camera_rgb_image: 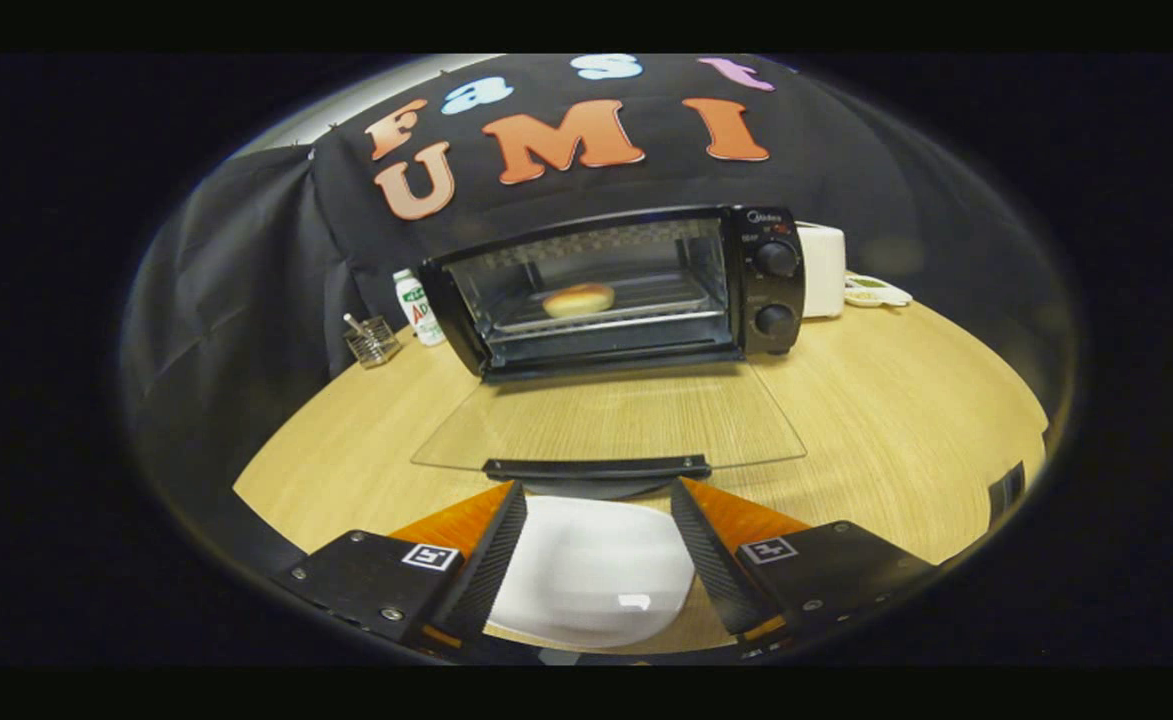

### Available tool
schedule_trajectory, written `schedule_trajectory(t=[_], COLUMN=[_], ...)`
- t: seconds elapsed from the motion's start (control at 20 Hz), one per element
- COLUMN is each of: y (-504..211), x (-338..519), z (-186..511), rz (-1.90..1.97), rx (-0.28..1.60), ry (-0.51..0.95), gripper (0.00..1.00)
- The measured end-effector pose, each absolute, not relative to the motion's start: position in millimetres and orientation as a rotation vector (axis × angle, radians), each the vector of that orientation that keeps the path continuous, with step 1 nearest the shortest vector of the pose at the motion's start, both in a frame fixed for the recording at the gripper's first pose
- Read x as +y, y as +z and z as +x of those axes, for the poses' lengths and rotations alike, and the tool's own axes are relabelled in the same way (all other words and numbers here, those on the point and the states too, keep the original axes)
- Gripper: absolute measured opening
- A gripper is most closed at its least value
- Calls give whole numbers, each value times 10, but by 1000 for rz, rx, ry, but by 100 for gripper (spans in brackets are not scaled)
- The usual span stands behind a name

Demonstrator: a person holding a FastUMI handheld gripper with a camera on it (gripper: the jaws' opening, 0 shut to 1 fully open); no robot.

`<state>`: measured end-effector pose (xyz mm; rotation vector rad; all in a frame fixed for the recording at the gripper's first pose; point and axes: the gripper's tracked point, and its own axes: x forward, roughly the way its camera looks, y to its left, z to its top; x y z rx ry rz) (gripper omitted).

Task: Open the toaster oven, put the food inside, and close the toaster oven door.

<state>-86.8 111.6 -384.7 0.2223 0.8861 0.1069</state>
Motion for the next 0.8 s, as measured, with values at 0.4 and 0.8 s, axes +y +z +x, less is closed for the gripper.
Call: schedule_trajectory(t=[0.4, 0.8], y=[-4029, -3966], x=[1108, 1089], z=[-811, -748], rz=[156, 175], rx=[937, 951], ry=[80, 44], gripper=[87, 87])
